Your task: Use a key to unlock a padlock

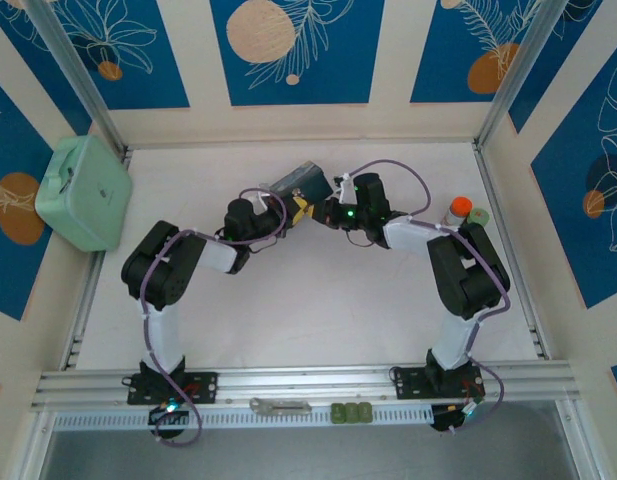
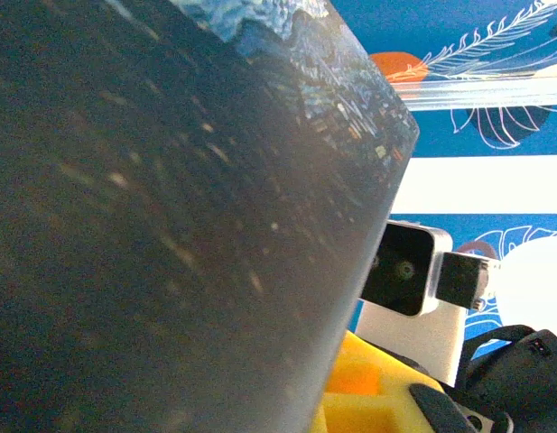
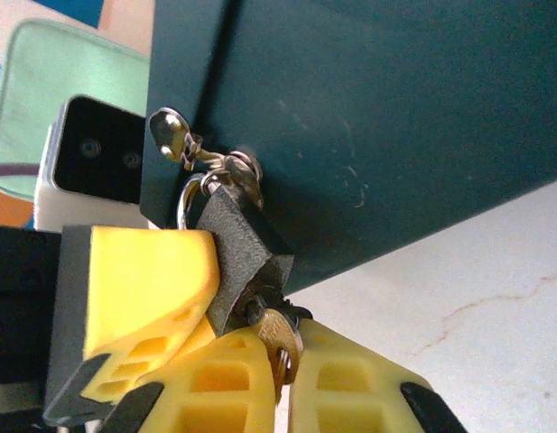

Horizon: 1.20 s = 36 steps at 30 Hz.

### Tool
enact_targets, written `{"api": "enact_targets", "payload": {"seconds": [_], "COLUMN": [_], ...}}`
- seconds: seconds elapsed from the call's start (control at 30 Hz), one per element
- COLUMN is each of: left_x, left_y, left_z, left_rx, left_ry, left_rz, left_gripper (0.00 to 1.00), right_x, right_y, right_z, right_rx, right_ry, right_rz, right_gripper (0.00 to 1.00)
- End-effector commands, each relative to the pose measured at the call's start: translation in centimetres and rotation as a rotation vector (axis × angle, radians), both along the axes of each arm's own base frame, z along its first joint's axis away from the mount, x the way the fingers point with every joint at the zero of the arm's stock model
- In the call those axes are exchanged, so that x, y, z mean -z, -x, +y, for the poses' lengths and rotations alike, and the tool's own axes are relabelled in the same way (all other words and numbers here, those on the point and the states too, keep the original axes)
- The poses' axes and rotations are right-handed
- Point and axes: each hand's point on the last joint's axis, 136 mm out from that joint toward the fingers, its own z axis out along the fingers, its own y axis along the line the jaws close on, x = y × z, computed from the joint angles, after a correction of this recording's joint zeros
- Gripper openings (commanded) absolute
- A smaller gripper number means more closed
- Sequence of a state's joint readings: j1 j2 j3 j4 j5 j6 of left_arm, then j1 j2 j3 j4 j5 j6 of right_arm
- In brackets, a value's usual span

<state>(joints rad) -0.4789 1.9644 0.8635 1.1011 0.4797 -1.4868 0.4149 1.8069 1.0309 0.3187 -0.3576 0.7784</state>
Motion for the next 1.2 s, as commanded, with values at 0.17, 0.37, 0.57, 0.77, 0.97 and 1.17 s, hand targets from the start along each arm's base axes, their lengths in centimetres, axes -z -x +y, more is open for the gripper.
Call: {"api": "enact_targets", "payload": {"seconds": [0.17, 0.37, 0.57, 0.77, 0.97, 1.17], "left_x": [-4.1, -3.7, -4.1, -5.0, -5.0, -5.6], "left_y": [5.4, 5.4, 5.4, 5.6, 5.4, 5.0], "left_z": [-4.6, -4.5, -4.5, -4.6, -4.4, -4.0], "left_rx": [0.277, 0.271, 0.275, 0.285, 0.276, 0.258], "left_ry": [0.059, 0.062, 0.071, 0.079, 0.079, 0.086], "left_rz": [-0.126, -0.135, -0.157, -0.188, -0.184, -0.176], "left_gripper": [0.00, 0.00, 0.00, 0.00, 0.00, 0.00], "right_x": [-1.4, 0.8, 2.8, 2.1, 1.6, 2.8], "right_y": [-2.4, -1.8, -3.1, -3.1, -3.0, -1.7], "right_z": [0.5, 0.5, 0.5, 2.3, 0.9, -1.7], "right_rx": [0.021, 0.056, 0.174, 0.162, 0.171, 0.220], "right_ry": [-0.229, -0.442, -0.746, -0.830, -0.760, -0.611], "right_rz": [0.159, 0.479, 0.709, 0.779, 0.711, 0.628], "right_gripper": [0.00, 0.00, 0.00, 0.00, 0.03, 0.44]}}
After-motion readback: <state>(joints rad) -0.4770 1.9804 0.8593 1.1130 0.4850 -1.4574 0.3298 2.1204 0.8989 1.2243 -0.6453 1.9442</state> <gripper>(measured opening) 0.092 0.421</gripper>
